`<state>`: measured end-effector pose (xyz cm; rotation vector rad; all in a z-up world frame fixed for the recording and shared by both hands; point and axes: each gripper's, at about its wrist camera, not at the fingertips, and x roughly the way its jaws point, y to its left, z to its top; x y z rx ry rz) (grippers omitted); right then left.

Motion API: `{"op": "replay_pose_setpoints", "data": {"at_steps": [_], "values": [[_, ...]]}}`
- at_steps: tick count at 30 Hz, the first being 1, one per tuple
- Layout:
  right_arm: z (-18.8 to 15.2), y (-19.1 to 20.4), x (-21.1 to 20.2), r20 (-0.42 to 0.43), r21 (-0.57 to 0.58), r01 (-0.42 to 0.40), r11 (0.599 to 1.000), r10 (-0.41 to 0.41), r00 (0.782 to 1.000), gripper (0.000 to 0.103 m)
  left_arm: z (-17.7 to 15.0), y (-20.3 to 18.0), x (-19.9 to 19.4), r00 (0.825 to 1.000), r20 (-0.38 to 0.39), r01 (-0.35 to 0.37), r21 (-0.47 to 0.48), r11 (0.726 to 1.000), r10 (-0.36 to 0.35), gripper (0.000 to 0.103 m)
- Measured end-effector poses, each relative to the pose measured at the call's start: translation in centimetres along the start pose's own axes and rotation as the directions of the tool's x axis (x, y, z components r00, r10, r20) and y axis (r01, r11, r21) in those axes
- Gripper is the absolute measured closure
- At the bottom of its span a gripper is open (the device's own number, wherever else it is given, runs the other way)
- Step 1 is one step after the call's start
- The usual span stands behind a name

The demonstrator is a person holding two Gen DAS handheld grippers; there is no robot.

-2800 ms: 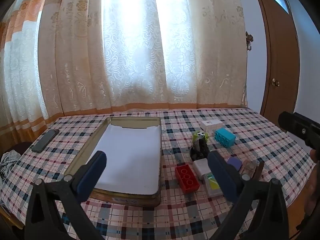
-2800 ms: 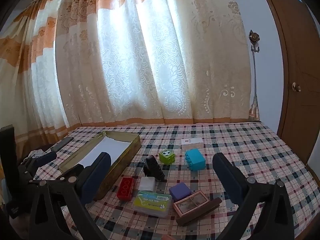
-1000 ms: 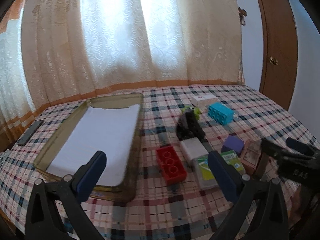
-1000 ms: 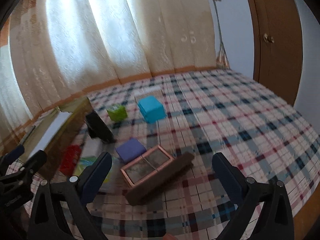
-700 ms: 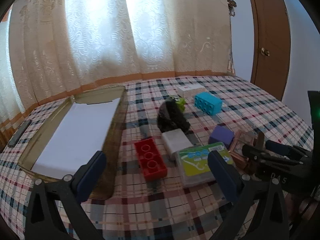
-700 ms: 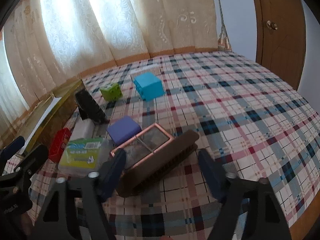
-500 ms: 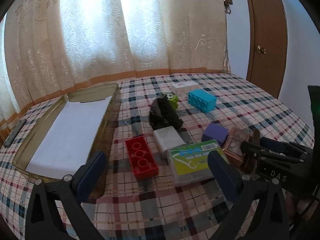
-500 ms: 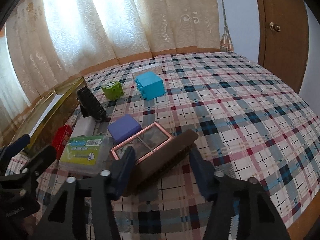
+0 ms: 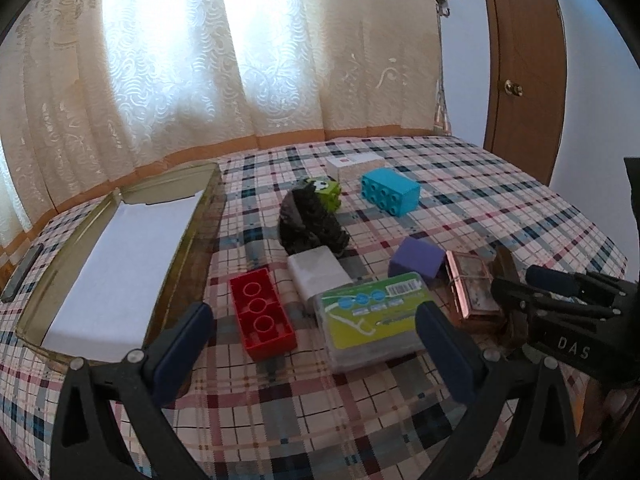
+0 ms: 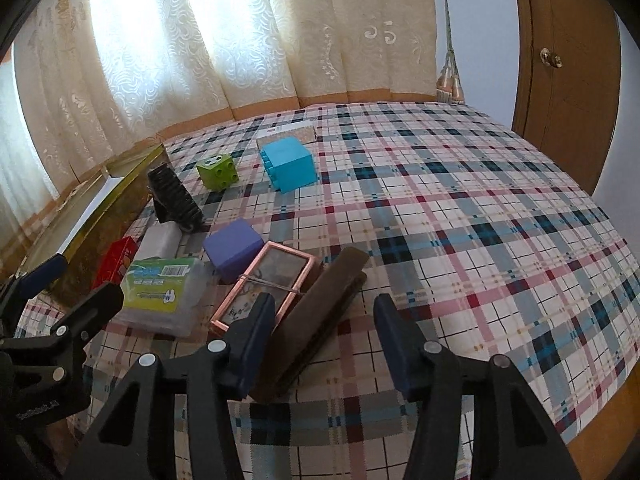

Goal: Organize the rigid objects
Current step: 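Reach the right gripper to the brown comb and grasp it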

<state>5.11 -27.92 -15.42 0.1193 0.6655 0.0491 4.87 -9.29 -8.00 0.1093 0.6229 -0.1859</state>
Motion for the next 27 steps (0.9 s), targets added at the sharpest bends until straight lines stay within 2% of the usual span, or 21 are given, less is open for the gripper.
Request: {"op": "replay_pose_setpoints", "data": {"at_steps": [3, 7, 16, 19, 20, 22, 24, 27], "values": [[0.0, -0.7, -0.2, 0.008, 0.038, -0.02, 0.999, 0.02, 1.0, 0.056, 0.0, -0.3, 0.2, 1.0, -0.006, 0.011, 0.009, 1.0, -0.011, 0.0], [0.0, -0.9, 0.0, 0.001, 0.039, -0.028, 0.999, 0.028, 1.0, 0.057, 0.1, -0.9, 0.6, 0.999, -0.021, 0.027, 0.02, 0.999, -0.027, 0.0], [-0.2, -1.1, 0.9, -0.031, 0.002, 0.02, 1.0, -0.02, 0.999, 0.057, 0.4, -2.2, 1.6, 0.996, -0.064, 0.066, 0.046, 0.997, -0.063, 0.0], [0.1, -0.8, 1.1, -0.029, -0.019, 0.032, 0.999, -0.033, 0.999, 0.058, 0.6, -2.5, 2.4, 0.99, -0.106, 0.095, 0.049, 0.994, -0.09, 0.0], [0.1, -0.7, 1.2, -0.024, -0.028, 0.041, 0.999, -0.041, 0.999, 0.06, 0.6, -2.6, 2.6, 0.989, -0.119, 0.099, 0.051, 0.994, -0.093, 0.0], [0.1, -0.5, 1.4, -0.012, -0.043, 0.047, 0.998, -0.047, 0.999, 0.072, 0.6, -2.9, 3.1, 0.984, -0.147, 0.11, 0.057, 0.992, -0.1, 0.0], [0.0, -0.3, 1.5, 0.005, -0.06, 0.049, 0.997, -0.049, 0.999, 0.075, 0.5, -3.1, 3.5, 0.981, -0.167, 0.112, 0.063, 0.992, -0.1, 0.0], [0.1, -0.1, 1.7, 0.01, -0.073, 0.036, 0.997, -0.035, 0.999, 0.085, 0.6, -3.3, 3.7, 0.979, -0.173, 0.116, 0.068, 0.991, -0.103, 0.0]]}}
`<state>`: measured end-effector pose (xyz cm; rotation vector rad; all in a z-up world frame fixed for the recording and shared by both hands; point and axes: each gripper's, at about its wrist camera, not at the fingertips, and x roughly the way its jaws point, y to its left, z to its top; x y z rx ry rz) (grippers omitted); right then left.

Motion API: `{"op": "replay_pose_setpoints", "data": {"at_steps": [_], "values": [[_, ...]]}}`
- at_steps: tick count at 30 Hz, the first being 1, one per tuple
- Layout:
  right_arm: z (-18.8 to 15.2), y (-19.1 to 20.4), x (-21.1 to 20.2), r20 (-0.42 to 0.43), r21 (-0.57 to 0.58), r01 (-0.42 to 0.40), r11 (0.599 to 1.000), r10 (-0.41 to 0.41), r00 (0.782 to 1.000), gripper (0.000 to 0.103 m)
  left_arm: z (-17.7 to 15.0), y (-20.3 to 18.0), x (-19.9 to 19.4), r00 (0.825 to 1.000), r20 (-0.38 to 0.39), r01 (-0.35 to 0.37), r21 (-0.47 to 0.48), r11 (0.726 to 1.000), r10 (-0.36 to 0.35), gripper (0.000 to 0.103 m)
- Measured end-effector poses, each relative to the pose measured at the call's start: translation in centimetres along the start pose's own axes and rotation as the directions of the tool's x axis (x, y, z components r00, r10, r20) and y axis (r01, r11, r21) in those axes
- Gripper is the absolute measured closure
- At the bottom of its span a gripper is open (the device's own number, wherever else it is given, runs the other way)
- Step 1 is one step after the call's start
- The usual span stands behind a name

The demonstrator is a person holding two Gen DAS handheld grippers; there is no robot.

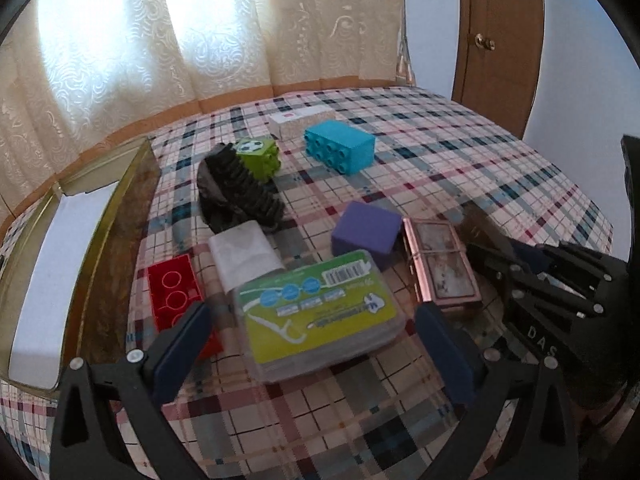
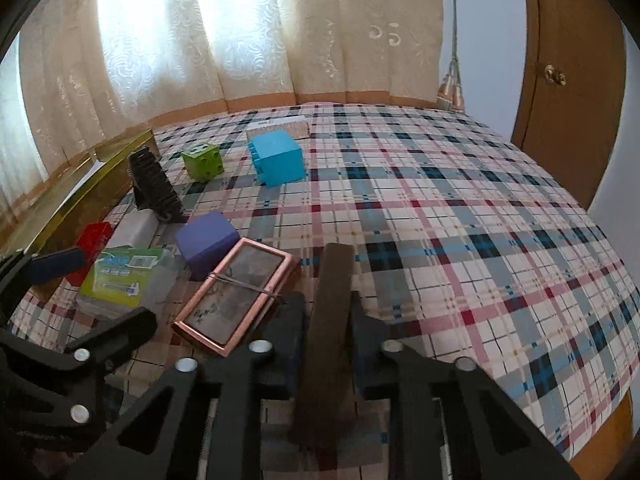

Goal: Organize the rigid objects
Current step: 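Reach the right gripper to the brown comb and grasp it, then grasp the green-and-yellow plastic box with the left gripper while the right gripper holds the comb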

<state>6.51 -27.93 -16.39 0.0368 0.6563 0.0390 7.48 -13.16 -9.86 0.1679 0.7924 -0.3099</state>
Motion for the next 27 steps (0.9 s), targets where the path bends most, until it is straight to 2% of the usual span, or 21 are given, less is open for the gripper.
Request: {"op": "replay_pose_setpoints", "data": {"at_steps": [3, 5, 6, 10, 13, 16, 21, 27], "values": [[0.7, 0.2, 0.7, -0.01, -0.019, -0.01, 1.0, 0.01, 1.0, 0.085, 0.3, 0.2, 0.3, 1.0, 0.0, 0.004, -0.011, 1.0, -0.004, 0.0], [1.3, 0.1, 1.2, -0.028, -0.022, -0.022, 1.0, 0.021, 0.999, 0.085, 0.4, 0.2, 0.5, 1.0, -0.001, 0.004, -0.013, 1.0, -0.004, 0.006], [1.4, 0.2, 1.3, -0.037, -0.032, -0.026, 0.999, 0.025, 0.999, 0.085, 0.4, 0.2, 0.5, 1.0, 0.002, 0.003, -0.011, 1.0, -0.003, 0.014], [1.8, 0.9, 1.7, -0.051, -0.099, -0.01, 0.995, 0.005, 0.999, 0.085, 0.2, -0.7, 0.2, 1.0, 0.014, -0.01, 0.036, 0.999, 0.01, 0.015], [2.0, 0.9, 2.0, -0.058, -0.111, -0.021, 0.994, 0.015, 0.998, 0.085, 0.4, 0.1, 0.7, 1.0, -0.017, -0.027, -0.012, 1.0, 0.026, 0.01], [2.1, 0.7, 2.1, -0.062, -0.103, -0.04, 0.994, 0.034, 0.997, 0.085, 0.5, 0.9, 1.2, 0.999, -0.045, 0.01, -0.058, 0.998, -0.012, 0.008], [1.9, 0.8, 1.9, -0.057, -0.098, -0.042, 0.994, 0.036, 0.998, 0.086, 0.3, -0.1, 1.2, 0.999, -0.043, 0.002, -0.007, 1.0, -0.003, 0.014], [1.8, 0.2, 1.2, -0.017, -0.068, -0.051, 0.996, 0.05, 0.999, 0.086, 0.3, 0.5, 0.3, 1.0, 0.007, 0.014, -0.032, 0.999, -0.014, 0.015]]}}
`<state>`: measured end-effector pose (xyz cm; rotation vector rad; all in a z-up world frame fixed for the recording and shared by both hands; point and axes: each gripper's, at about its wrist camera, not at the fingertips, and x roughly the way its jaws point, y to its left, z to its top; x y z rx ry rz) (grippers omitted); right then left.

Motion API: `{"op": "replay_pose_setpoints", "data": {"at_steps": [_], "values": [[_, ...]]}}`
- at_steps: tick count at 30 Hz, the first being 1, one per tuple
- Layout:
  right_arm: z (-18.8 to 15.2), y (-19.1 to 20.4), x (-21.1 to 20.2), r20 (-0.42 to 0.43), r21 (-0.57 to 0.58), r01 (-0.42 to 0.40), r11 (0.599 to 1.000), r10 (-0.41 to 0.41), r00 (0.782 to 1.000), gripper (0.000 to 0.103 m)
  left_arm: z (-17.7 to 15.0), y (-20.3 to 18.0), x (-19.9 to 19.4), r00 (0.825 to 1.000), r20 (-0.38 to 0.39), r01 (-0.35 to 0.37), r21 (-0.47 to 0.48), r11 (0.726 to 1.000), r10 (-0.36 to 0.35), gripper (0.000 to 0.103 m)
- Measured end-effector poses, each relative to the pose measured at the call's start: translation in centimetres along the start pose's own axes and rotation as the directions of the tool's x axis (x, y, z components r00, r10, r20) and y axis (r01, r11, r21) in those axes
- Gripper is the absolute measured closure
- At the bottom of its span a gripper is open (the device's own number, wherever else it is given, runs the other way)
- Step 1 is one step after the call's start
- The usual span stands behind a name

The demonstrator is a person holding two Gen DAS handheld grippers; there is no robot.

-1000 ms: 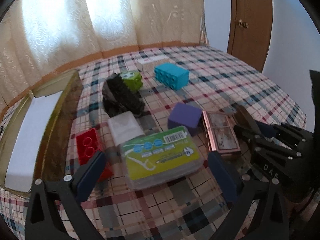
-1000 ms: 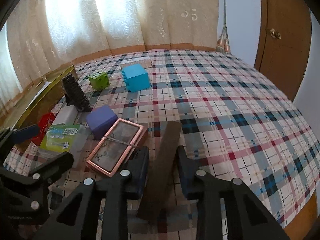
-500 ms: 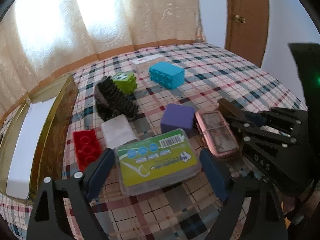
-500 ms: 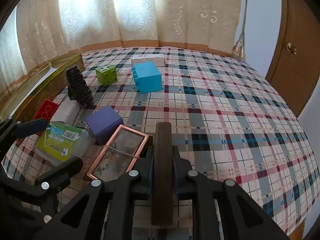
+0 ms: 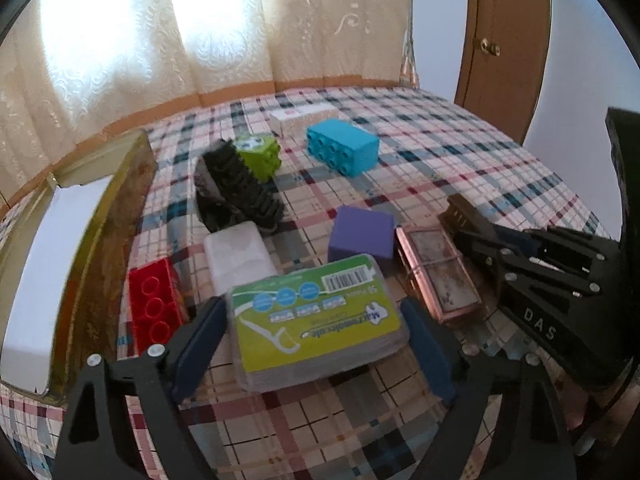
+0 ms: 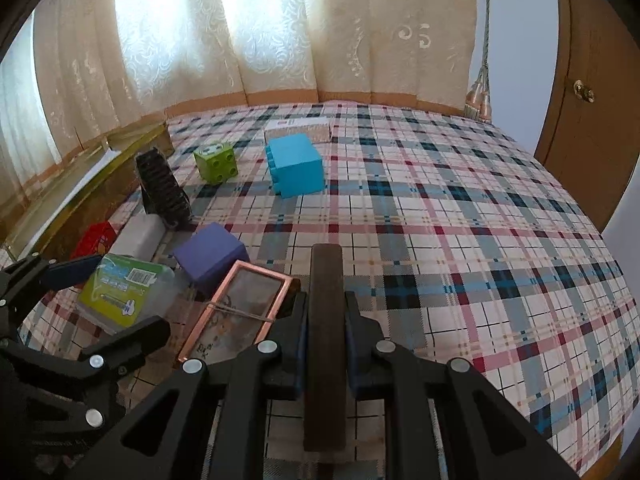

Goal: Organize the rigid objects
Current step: 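Grasp the green-and-yellow plastic box with the left gripper while the right gripper holds the comb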

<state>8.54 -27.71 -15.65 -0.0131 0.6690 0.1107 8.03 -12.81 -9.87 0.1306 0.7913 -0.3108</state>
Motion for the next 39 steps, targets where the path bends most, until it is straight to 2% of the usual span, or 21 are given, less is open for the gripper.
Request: {"op": "replay_pose_setpoints", "data": {"at_steps": [12, 39], "values": [[-0.2, 0.3, -1.3, 0.083, -0.014, -0.002, 1.0, 0.003, 0.997, 0.086, -0.1, 0.4, -1.9, 0.989, 0.131, -0.062, -0.021, 0.998, 0.065, 0.015], [-0.7, -0.2, -2.8, 0.184, 0.009, 0.0, 1.0, -0.002, 0.983, 0.086, -0.7, 1.3, -3.8, 0.963, 0.24, -0.107, -0.079, 0.991, 0.123, 0.015]]}}
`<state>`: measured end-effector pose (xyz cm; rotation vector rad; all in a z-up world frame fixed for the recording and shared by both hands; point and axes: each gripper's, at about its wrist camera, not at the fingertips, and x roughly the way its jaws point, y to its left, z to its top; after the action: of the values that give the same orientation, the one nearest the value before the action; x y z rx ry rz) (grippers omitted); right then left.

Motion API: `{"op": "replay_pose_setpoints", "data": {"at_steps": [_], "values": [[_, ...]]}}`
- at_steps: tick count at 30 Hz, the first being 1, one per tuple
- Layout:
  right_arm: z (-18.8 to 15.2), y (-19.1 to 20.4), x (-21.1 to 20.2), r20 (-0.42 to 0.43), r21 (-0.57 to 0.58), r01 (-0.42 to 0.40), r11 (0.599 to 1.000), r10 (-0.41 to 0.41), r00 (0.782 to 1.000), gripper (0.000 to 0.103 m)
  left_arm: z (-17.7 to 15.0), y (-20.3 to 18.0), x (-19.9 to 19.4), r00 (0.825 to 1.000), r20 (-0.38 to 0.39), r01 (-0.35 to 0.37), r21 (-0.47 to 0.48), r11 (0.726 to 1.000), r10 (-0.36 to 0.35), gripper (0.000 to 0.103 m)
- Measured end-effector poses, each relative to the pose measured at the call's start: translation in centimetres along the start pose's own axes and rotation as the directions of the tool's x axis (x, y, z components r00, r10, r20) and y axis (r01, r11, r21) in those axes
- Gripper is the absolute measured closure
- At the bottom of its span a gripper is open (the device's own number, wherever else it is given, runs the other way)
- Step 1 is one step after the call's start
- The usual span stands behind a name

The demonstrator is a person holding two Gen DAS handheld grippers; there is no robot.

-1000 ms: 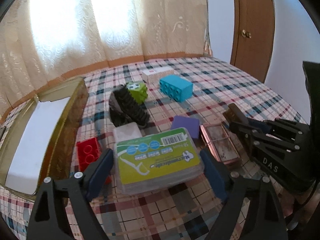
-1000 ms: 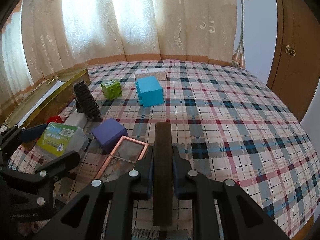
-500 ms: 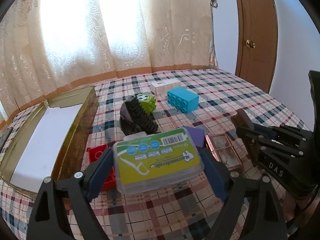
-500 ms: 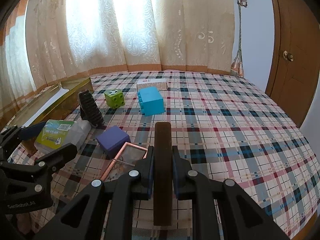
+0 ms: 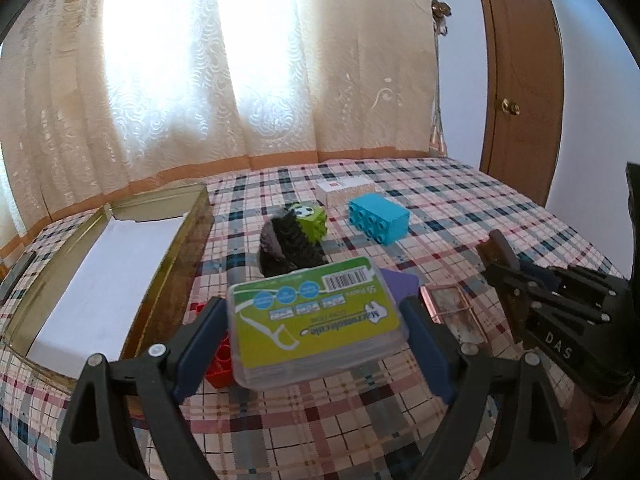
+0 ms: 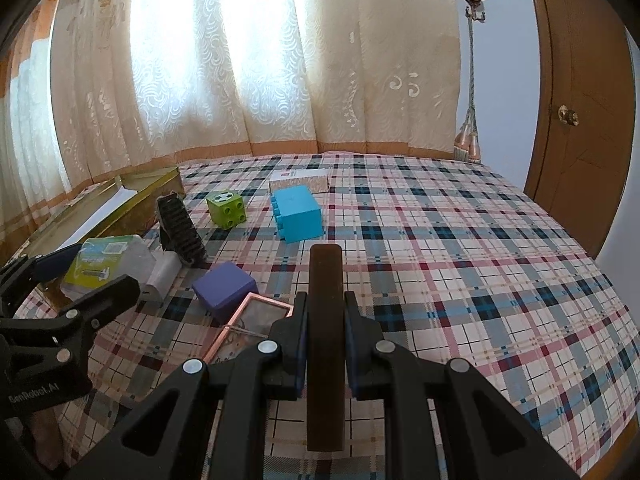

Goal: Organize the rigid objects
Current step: 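Grasp the green-and-yellow plastic box with the left gripper while the right gripper holds the comb, then carry the plastic box and comb toward the gold tin with both grippers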

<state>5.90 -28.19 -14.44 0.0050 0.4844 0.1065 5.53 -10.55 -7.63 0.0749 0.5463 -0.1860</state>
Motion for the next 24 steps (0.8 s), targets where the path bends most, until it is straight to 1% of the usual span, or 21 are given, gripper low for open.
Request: {"op": "replay_pose_setpoints", "data": {"at_steps": [8, 16, 24], "values": [[0.0, -0.2, -0.4, 0.027, 0.016, 0.01, 1.0, -0.011, 1.0, 0.086, 0.0, 0.4, -0.4, 1.0, 0.024, -0.009, -0.015, 1.0, 0.009, 0.015], [-0.3, -0.2, -1.5, 0.099, 0.032, 0.035, 0.999, -0.038, 0.994, 0.086, -0.2, 0.6, -1.2, 0.997, 0.074, -0.018, -0.024, 1.0, 0.02, 0.015], [-0.3, -0.2, -1.6, 0.111, 0.033, 0.036, 0.999, -0.039, 0.993, 0.086, -0.1, 0.8, -1.6, 0.996, 0.091, -0.021, -0.032, 0.999, 0.024, 0.015]]}}
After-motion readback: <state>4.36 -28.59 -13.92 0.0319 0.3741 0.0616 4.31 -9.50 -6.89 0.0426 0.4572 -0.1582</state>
